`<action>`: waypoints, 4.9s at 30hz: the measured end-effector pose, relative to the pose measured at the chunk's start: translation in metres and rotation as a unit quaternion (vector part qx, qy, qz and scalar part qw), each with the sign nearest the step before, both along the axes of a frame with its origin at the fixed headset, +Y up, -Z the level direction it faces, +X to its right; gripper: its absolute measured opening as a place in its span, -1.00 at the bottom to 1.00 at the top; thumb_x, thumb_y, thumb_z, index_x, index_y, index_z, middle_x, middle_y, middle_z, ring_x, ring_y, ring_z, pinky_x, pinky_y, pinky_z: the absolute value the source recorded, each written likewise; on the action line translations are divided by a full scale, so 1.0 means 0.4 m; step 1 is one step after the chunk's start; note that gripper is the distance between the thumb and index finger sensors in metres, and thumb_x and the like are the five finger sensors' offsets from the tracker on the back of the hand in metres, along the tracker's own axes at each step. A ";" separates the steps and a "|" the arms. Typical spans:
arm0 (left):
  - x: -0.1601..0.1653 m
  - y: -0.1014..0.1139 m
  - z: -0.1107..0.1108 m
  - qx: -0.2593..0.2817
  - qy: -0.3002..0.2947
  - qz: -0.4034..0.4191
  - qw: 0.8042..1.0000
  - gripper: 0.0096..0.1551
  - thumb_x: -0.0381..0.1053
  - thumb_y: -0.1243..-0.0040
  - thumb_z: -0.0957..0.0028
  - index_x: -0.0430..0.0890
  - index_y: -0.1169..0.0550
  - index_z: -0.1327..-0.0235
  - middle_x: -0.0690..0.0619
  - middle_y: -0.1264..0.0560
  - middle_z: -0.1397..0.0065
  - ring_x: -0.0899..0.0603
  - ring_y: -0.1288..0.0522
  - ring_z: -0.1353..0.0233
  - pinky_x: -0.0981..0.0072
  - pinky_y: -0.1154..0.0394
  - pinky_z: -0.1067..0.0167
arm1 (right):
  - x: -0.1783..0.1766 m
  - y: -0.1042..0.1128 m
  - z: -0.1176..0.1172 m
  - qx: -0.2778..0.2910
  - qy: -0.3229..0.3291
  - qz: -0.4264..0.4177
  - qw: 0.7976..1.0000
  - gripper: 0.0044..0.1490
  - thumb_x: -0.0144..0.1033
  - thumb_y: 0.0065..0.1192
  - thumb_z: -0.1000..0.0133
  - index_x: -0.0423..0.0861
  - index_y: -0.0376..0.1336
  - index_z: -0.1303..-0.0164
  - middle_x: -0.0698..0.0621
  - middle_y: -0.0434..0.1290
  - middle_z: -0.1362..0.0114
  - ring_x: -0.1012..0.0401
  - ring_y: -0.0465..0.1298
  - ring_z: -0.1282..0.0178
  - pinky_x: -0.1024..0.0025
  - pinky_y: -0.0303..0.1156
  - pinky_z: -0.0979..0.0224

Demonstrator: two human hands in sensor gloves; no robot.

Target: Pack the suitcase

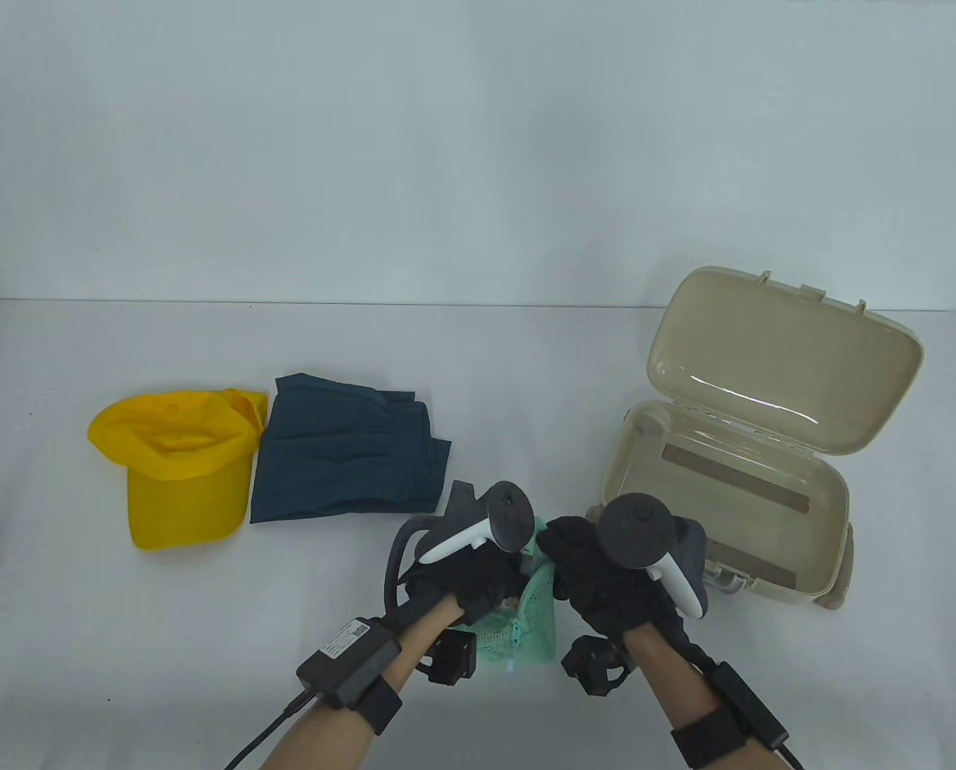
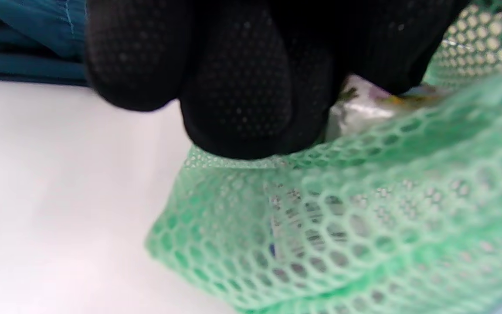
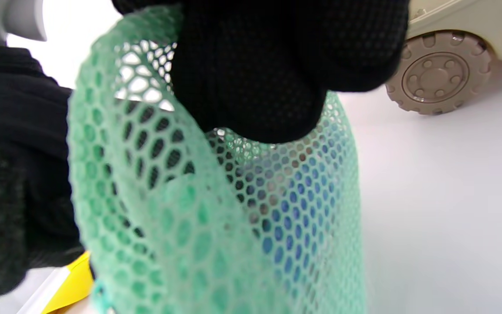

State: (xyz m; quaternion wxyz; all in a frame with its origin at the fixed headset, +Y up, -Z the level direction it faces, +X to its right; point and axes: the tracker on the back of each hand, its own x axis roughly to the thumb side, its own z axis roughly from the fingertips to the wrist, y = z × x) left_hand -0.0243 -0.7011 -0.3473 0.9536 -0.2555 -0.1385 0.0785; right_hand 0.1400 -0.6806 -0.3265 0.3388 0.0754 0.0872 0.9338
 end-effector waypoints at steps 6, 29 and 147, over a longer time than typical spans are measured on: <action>0.046 -0.008 0.013 0.096 -0.022 -0.129 0.987 -0.44 0.33 -0.19 0.04 -0.02 -0.66 0.00 0.16 -0.71 0.18 0.06 -0.70 0.33 0.24 -0.64 0.19 | 0.002 0.000 0.002 0.002 -0.004 0.004 1.000 -0.40 -0.06 0.05 -0.19 -0.24 0.36 -0.18 0.13 0.68 0.12 0.31 0.70 0.25 0.40 0.64 0.08; -0.007 0.024 0.208 0.229 -0.082 -0.070 0.968 -0.18 0.48 -0.07 0.07 -0.07 -0.57 -0.21 0.08 -0.69 -0.03 0.01 -0.73 0.18 0.22 -0.65 0.13 | 0.024 0.004 -0.009 0.002 -0.027 -0.008 1.000 -0.41 -0.06 0.06 -0.19 -0.24 0.37 -0.18 0.14 0.68 0.12 0.31 0.70 0.25 0.40 0.64 0.08; -0.403 0.091 0.156 0.244 0.009 0.090 0.966 0.10 0.40 0.12 -0.02 -0.12 0.11 -0.67 -0.20 0.11 -0.76 -0.36 0.02 -0.73 -0.16 -0.11 -0.57 | -0.123 0.065 0.071 0.167 0.074 0.281 0.942 -0.11 0.32 0.00 -0.05 -0.08 0.29 -0.39 0.02 0.60 -0.20 0.14 0.66 -0.06 0.25 0.57 -0.13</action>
